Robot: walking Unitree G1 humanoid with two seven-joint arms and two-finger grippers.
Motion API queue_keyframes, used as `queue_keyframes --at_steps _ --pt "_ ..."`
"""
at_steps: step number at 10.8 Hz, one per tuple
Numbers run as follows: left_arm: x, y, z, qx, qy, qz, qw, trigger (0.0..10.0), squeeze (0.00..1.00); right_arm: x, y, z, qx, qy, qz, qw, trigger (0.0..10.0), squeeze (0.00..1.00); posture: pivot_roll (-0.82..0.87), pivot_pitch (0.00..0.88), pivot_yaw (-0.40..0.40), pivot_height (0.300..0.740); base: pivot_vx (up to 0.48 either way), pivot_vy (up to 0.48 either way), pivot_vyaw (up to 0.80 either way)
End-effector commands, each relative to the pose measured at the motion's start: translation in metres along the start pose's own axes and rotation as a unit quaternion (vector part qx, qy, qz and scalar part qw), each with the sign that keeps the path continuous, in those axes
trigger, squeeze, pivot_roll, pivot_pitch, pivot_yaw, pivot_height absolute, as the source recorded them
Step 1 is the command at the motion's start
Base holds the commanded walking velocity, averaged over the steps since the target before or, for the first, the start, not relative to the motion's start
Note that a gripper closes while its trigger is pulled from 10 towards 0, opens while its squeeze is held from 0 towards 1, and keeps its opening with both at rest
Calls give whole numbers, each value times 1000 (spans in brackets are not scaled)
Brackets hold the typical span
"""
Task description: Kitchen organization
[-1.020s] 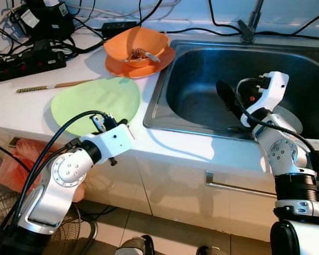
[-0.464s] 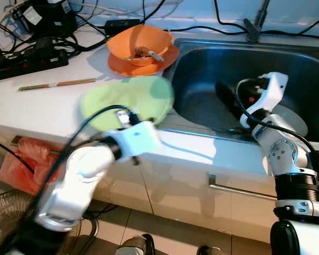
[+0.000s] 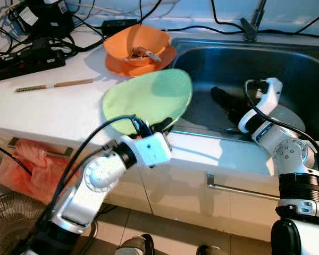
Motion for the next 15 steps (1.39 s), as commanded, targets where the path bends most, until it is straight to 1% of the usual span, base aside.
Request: queue_keyframes --at_steps 1,2,3,4,5,6,7,9,10,12,13,14,15 --pt "-5 14 1 -17 1 -6 1000 0 0 9 -14 1 33 10 -4 999 10000 1000 45 129 82 740 0 0 0" --pt "-5 17 7 -12 19 -8 1000 0 0 11 -19 1 43 17 12 999 10000 1000 41 128 80 740 0 0 0" --pt "-1 21 12 -15 32 -15 999 0 0 15 -25 1 65 27 32 997 10000 1000 38 128 78 740 0 0 0" --pt "0 34 17 -26 45 -18 999 0 0 28 -47 -3 140 58 59 987 10000 1000 24 127 81 740 0 0 0" --pt "4 36 21 -26 62 -18 998 0 0 27 -54 -5 157 48 58 985 10000 718 14 128 84 740 0 0 0" --pt "7 37 24 -25 74 -17 997 0 0 23 -55 -5 158 37 58 985 10000 357 12 128 85 740 0 0 0" --pt "9 40 29 -31 87 -13 996 0 0 17 -62 -5 175 24 62 982 10000 0 13 128 81 740 0 0 0" --pt "11 41 32 -28 97 -9 995 0 0 10 -65 -6 180 2 64 982 10000 0 9 130 80 740 0 0 0" --pt "12 41 32 -23 102 -9 995 0 0 6 -61 -7 171 -9 62 983 10000 0 9 132 78 740 0 0 0" --pt "10 41 32 -15 101 -8 995 0 0 16 -48 -5 131 20 55 990 10000 0 6 131 76 740 0 0 0" --pt "9 40 33 -12 100 -8 995 0 0 27 -36 -3 96 51 45 993 10000 0 6 131 77 740 0 0 0" --pt "9 39 33 -10 102 -7 995 0 0 27 -28 -2 68 56 35 996 10000 0 6 129 78 740 0 0 0" --pt "9 39 33 -9 103 -6 995 0 0 28 -25 -2 53 67 25 996 10000 0 6 129 78 740 0 0 0"
Point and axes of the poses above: a point about 5 cm out from each wrist's last joint towards the gripper, its own z axis pointing out of the wrist towards the gripper, its own x axis along the axis of the wrist's last joint, y = z × x, the point moved 3 cm from there along z, pointing out of the wrist towards the gripper, and after that the axes turned 1 degree about z, right-handed, at the moved point
